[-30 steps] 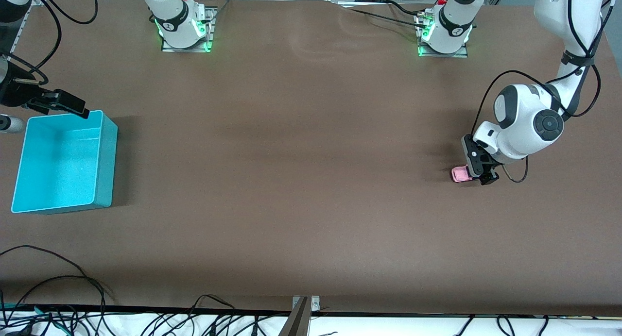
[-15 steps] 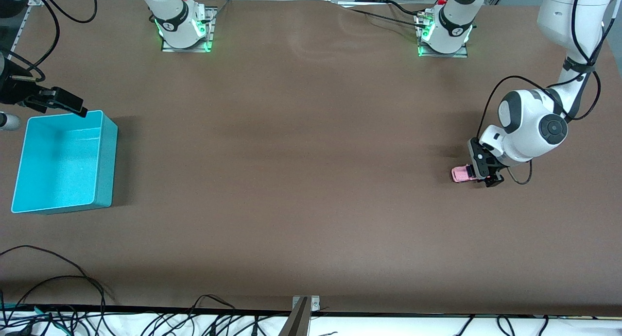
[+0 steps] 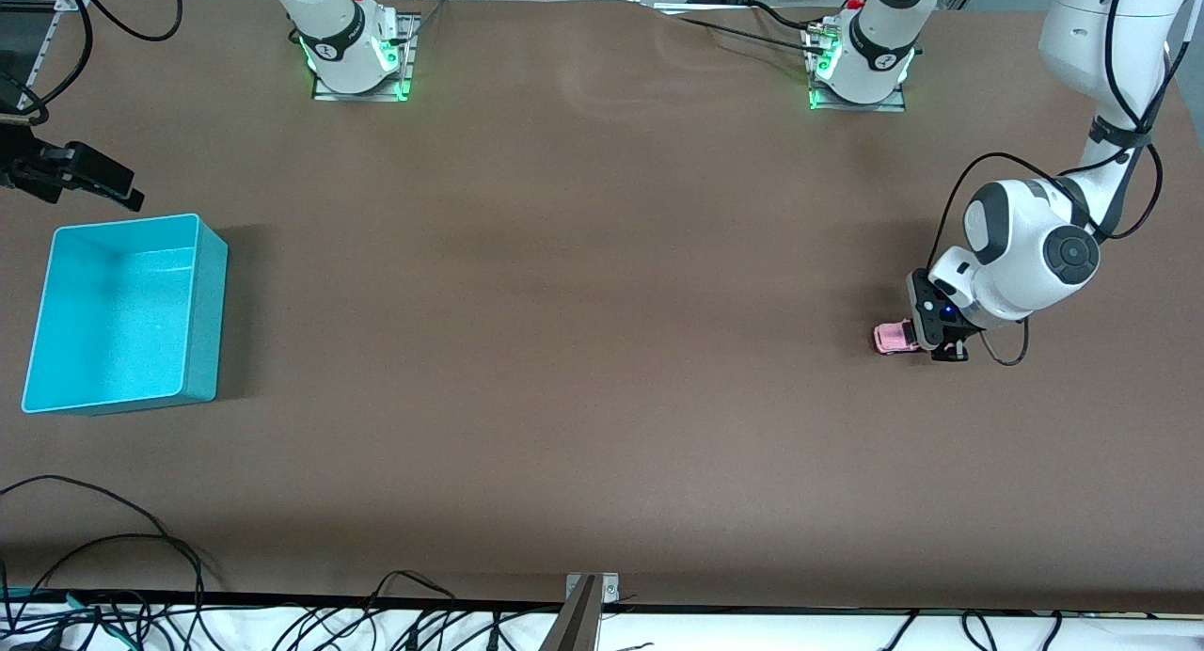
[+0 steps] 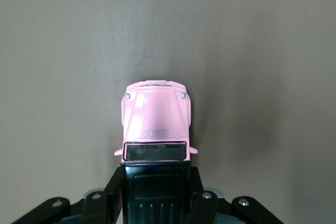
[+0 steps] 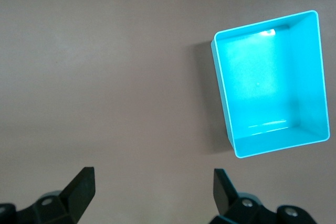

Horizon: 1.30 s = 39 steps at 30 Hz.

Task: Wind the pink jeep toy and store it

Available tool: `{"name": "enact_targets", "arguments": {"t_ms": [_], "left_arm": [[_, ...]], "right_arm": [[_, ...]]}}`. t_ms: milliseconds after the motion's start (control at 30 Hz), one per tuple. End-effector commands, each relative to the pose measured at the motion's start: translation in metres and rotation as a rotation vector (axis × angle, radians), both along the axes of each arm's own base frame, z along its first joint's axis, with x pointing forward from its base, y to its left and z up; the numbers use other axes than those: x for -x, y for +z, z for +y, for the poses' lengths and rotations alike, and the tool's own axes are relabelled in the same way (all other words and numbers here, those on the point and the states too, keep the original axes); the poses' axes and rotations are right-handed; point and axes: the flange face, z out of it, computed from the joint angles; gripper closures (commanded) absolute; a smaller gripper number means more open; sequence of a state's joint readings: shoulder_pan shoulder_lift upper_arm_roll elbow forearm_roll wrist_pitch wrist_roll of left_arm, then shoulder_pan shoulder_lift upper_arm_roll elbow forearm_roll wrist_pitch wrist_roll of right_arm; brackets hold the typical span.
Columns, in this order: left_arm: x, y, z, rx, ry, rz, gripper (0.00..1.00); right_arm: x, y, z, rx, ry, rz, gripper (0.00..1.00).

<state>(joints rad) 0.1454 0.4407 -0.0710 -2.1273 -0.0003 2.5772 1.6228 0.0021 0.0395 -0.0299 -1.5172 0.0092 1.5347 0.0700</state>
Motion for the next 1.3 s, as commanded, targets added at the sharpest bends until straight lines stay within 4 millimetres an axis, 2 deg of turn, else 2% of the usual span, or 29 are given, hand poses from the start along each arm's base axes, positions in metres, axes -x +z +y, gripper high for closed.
{"name": "enact_targets", "arguments": {"t_ms": [0, 167, 333, 533, 567, 600, 833, 1267], "left_arm": [[-0.013, 0.024, -0.026, 0.0, -0.153, -0.044, 1.0], [-0.012, 0.02, -0.039, 0.01, -0.152, -0.036, 1.0], [-0.006, 0.0, -0.05, 0.015, -0.172, -0.001, 1.0], [0.001, -0.028, -0.047, 0.02, -0.105, 0.046, 1.0], [0.007, -0.049, -0.045, 0.021, -0.056, 0.084, 1.0], [0.008, -0.052, -0.044, 0.02, -0.052, 0.089, 1.0], [0.011, -0.058, -0.034, 0.014, -0.033, 0.101, 1.0], [0.014, -0.064, 0.0, -0.023, -0.088, 0.111, 1.0]], "right_arm": [[-0.002, 0.002, -0.003, 0.012, 0.004, 0.014, 0.0], [-0.002, 0.002, -0.001, 0.011, 0.0, 0.012, 0.0], [-0.002, 0.001, 0.0, 0.011, -0.002, 0.014, 0.0], [-0.002, -0.002, -0.001, 0.011, -0.002, 0.021, 0.0], [-0.002, -0.003, -0.001, 0.01, 0.0, 0.024, 0.0], [-0.002, -0.004, -0.001, 0.01, 0.0, 0.024, 0.0], [-0.002, -0.007, 0.0, 0.01, 0.001, 0.032, 0.0], [-0.002, -0.009, 0.002, 0.01, 0.003, 0.037, 0.0]]}}
